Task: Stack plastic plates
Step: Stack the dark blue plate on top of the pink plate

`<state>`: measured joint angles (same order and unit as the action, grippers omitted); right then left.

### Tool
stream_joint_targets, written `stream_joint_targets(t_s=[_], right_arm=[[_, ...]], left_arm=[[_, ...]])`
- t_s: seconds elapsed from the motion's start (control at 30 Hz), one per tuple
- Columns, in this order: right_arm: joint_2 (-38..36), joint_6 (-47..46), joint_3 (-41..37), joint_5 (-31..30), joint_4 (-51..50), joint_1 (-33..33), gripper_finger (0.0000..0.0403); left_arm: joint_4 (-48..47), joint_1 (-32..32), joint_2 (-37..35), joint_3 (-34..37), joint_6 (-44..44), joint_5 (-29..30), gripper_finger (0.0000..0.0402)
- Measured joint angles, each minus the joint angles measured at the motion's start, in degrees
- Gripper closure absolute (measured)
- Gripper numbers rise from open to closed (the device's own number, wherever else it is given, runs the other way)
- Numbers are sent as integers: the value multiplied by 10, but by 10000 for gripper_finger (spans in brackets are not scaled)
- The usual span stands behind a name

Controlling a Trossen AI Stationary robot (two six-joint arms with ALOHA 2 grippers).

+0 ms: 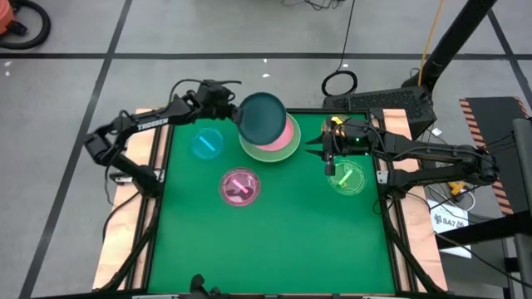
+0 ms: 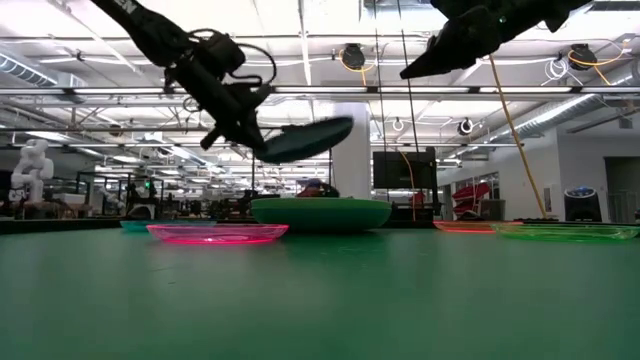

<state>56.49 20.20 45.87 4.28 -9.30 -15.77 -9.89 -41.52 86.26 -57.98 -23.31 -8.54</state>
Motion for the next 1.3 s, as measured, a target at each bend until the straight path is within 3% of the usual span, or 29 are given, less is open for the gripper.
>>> stream_joint_targets(t_s=[0.4, 1.3], right_arm=[[0, 0, 0, 0, 0, 0, 303], [0, -7, 0, 0, -5, 0, 303]], left_arm=[[-4, -12, 30, 0, -80, 13, 387], [-35, 10, 37, 0, -88, 24, 356]])
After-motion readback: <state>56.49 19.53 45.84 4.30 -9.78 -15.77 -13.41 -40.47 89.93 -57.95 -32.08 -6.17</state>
